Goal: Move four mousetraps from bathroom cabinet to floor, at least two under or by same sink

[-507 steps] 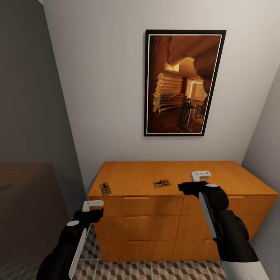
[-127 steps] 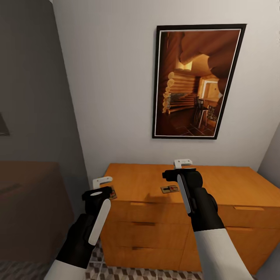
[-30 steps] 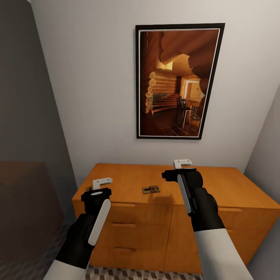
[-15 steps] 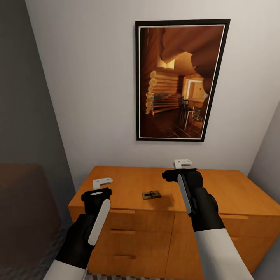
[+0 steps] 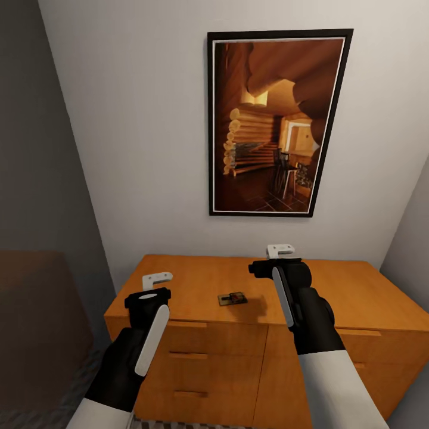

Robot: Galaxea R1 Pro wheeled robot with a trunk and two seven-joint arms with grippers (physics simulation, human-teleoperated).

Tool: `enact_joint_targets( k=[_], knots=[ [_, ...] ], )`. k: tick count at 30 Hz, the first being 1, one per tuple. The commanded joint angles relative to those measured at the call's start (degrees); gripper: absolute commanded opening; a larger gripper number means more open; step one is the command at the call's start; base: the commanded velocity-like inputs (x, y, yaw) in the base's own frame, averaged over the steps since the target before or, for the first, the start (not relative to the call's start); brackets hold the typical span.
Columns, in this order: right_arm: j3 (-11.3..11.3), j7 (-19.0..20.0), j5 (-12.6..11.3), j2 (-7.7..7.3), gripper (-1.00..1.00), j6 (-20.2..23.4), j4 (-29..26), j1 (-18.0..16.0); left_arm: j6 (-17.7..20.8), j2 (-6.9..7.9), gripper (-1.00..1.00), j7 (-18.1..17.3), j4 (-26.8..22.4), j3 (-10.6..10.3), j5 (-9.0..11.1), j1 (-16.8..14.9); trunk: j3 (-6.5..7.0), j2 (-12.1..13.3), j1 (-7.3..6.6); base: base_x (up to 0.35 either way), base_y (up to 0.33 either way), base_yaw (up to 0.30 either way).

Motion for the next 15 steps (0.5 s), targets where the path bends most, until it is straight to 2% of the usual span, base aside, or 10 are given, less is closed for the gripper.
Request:
enact_joint_targets(
  k=[1, 10, 15],
  knots=[
    [0.1, 0.0, 0.4, 0.01, 1.00, 0.3, 0.0, -0.1, 0.1, 0.04, 1.00, 0.6, -0.1, -0.1, 0.6, -0.1, -0.08, -0.1, 0.00, 0.001, 0.000, 0.000],
    [0.1, 0.1, 0.4, -0.03, 1.00, 0.3, 0.0, -0.1, 0.1, 0.24, 1.00, 0.2, -0.1, 0.2, 0.6, 0.0, -0.08, -0.1, 0.00, 0.000, 0.000, 0.000],
    [0.1, 0.1, 0.4, -0.06, 1.00, 0.3, 0.0, -0.1, 0.3, 1.03, 1.00, 0.0, -0.1, 0.3, 0.6, 0.0, -0.08, -0.1, 0.00, 0.000, 0.000, 0.000]
  ],
)
